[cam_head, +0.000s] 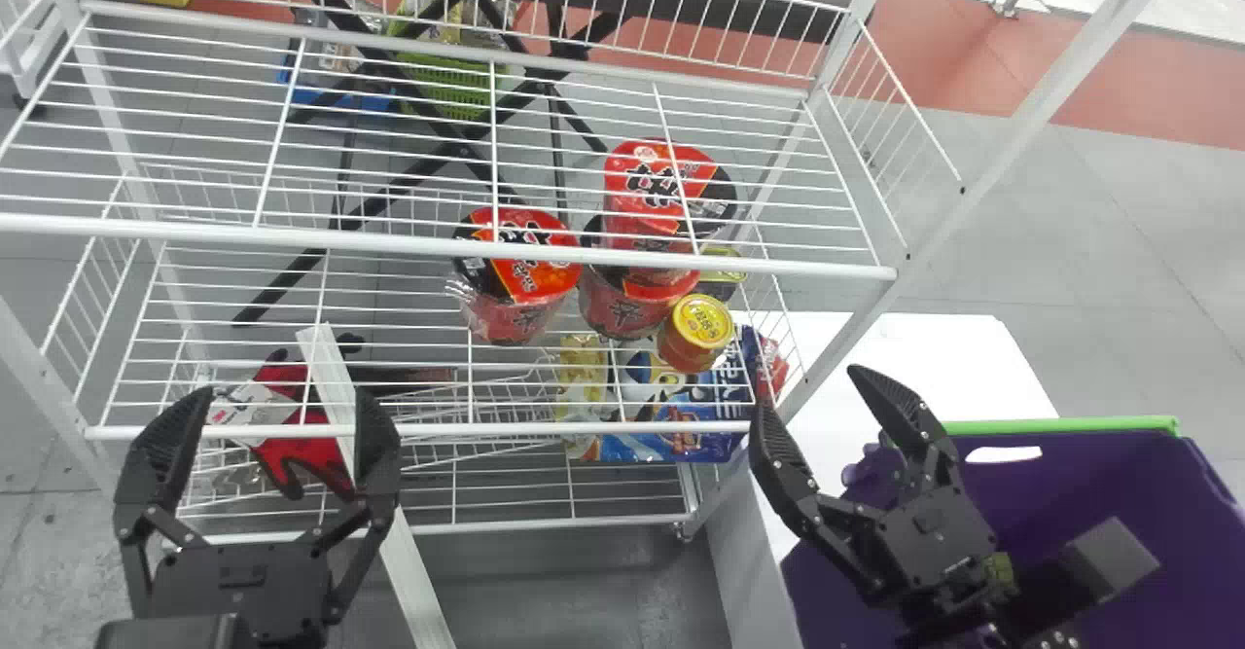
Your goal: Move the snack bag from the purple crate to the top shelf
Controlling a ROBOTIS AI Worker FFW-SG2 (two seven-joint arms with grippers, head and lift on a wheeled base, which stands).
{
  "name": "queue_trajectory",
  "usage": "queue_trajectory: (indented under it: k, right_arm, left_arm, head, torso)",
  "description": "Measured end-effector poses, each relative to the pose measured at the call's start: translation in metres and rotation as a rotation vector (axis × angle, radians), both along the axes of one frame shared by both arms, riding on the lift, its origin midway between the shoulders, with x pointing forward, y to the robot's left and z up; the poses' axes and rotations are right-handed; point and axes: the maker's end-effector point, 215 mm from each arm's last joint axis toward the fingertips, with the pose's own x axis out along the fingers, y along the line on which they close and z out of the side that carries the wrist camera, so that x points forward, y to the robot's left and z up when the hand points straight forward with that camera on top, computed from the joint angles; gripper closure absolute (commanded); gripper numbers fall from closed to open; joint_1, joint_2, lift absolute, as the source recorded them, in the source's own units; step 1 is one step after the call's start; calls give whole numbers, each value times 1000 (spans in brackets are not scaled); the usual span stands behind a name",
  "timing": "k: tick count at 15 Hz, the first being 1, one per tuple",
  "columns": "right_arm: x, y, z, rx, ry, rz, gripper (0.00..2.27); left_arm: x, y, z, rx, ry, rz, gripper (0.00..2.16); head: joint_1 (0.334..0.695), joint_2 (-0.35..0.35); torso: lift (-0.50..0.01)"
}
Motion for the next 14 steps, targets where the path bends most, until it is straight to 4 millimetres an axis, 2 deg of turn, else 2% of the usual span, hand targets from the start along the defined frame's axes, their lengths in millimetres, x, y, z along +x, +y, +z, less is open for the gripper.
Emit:
queue_trajectory:
  k: [3, 6, 8, 11, 14]
  right_arm:
    - [1, -5, -7, 18, 30, -14, 137]
    - [2, -8, -2, 24, 27, -13, 137]
    - [3, -17, 0, 36, 66, -27, 137]
    - [-4, -57, -5, 118, 234, -73, 137]
    - [-34, -111, -13, 297, 489, -119, 137]
  left_arm:
    - [0, -1, 0, 0, -1, -4, 130]
    - [0, -1, 0, 0, -1, -4, 130]
    - [0, -1, -2, 2, 3, -3, 130]
    - [0, -1, -6, 3, 10, -5, 130]
    - [0, -3, -12, -1, 17, -8, 130]
  head:
    - [695, -298]
    - [695, -302]
    - [695, -313]
    - [695, -350]
    - [695, -350]
  torso:
    - [-448]
    - [-448]
    - [-448]
    - [-448]
    - [-448]
